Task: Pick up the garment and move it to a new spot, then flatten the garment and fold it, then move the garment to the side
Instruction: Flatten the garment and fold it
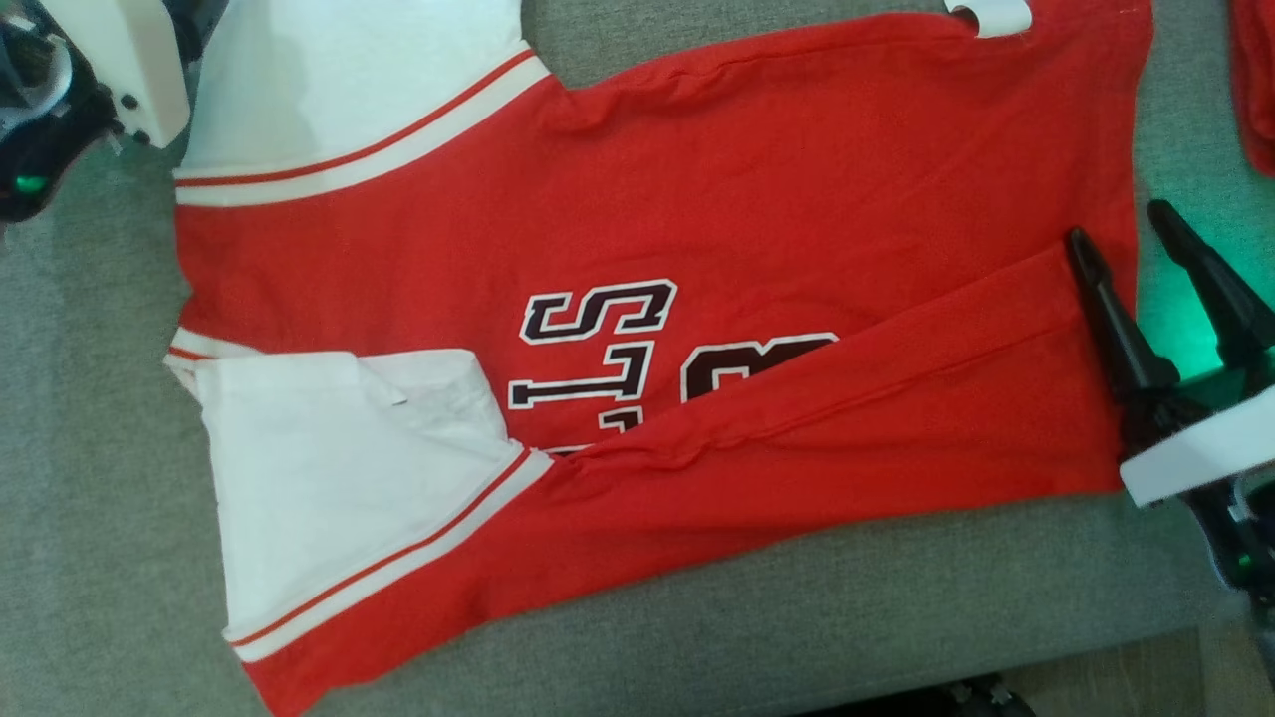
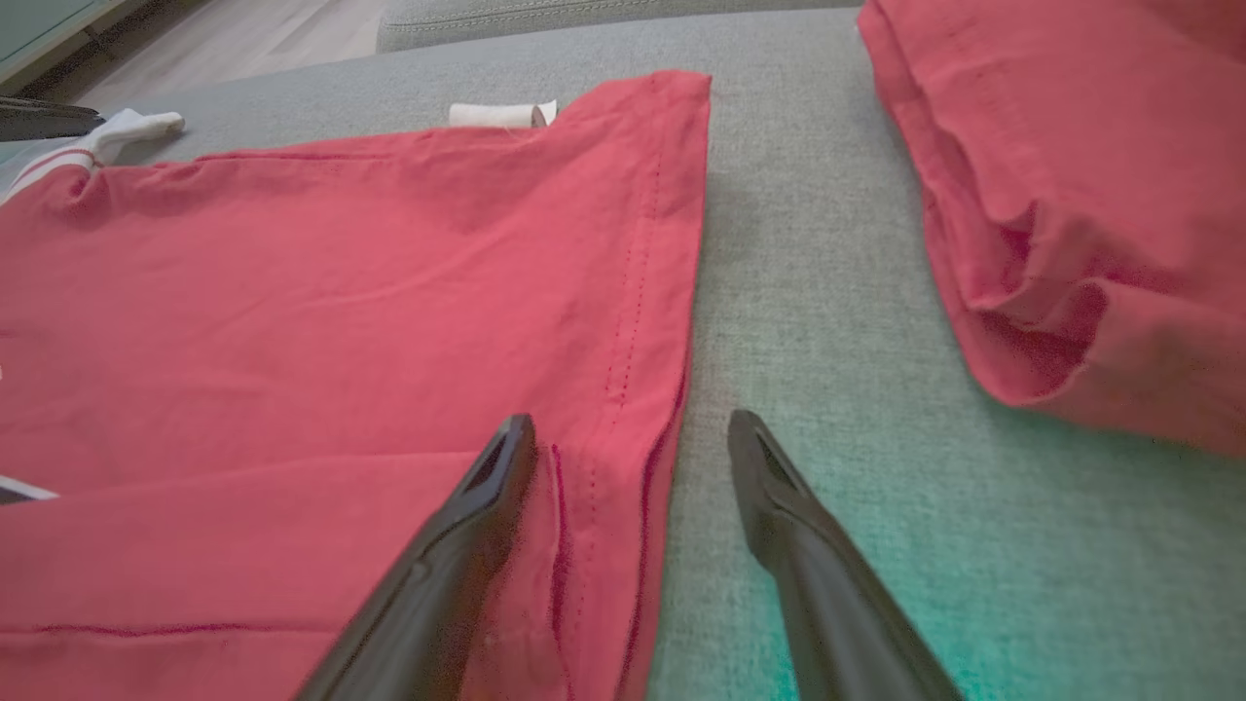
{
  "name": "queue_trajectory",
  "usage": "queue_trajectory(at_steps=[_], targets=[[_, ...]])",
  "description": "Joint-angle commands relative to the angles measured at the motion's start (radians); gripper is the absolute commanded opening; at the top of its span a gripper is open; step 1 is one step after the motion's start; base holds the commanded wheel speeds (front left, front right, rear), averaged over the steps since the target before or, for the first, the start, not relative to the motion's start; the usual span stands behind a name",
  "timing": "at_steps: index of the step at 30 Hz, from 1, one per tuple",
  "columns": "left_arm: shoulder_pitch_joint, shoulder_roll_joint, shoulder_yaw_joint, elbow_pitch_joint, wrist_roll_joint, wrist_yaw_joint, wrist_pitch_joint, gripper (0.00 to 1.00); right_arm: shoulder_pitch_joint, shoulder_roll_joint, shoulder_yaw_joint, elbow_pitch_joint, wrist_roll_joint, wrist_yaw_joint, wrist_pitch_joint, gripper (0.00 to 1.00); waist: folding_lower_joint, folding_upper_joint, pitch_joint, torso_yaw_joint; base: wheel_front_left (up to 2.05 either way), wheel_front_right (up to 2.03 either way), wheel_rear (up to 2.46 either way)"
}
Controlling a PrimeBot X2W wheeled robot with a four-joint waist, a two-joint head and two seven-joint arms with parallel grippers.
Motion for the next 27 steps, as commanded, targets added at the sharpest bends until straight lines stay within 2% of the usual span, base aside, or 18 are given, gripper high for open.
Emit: queue_trajectory(at_steps=[1, 2, 3, 11, 18, 27], targets=[[-0.046, 0.052, 0.012, -0.019, -0.017, 0.002, 0.006, 0.91, -0.001, -0.014, 0.013, -0.02, -0.01, 0.003, -0.009, 1.0, 0.0, 0.0, 0.004, -0.003, 0.0, 0.0, 0.0], [-0.051, 0.055, 0.002, -0.025, -0.028, 0.002, 0.009, 0.42, -0.004, -0.013, 0.014, -0.017, -0.01, 0.003, -0.009, 1.0, 0.0, 0.0, 0.005, -0.004, 0.0, 0.0, 0.0], [-0.055, 0.058, -0.008, -0.03, -0.041, 0.002, 0.013, 0.0, -0.007, -0.014, 0.014, -0.015, -0.009, 0.003, -0.011, 1.0, 0.0, 0.0, 0.006, -0.005, 0.0, 0.0, 0.0], [-0.069, 0.08, -0.058, -0.066, -0.086, 0.002, -0.016, 0.0, -0.061, -0.029, 0.008, 0.01, 0.007, 0.003, 0.013, 1.0, 0.0, 0.0, -0.024, 0.0, 0.0, 0.0, 0.0], [-0.079, 0.078, -0.086, -0.118, -0.102, 0.002, -0.063, 0.0, -0.222, -0.035, 0.004, 0.118, 0.084, 0.003, 0.184, 1.0, 0.0, 0.0, -0.066, 0.03, 0.0, 0.0, 0.0], [-0.093, 0.071, -0.1, -0.166, -0.101, 0.002, -0.093, 0.0, -0.367, -0.053, 0.037, 0.233, 0.261, 0.003, 0.345, 1.0, 0.0, 0.0, -0.088, 0.083, 0.0, 0.0, 0.0]])
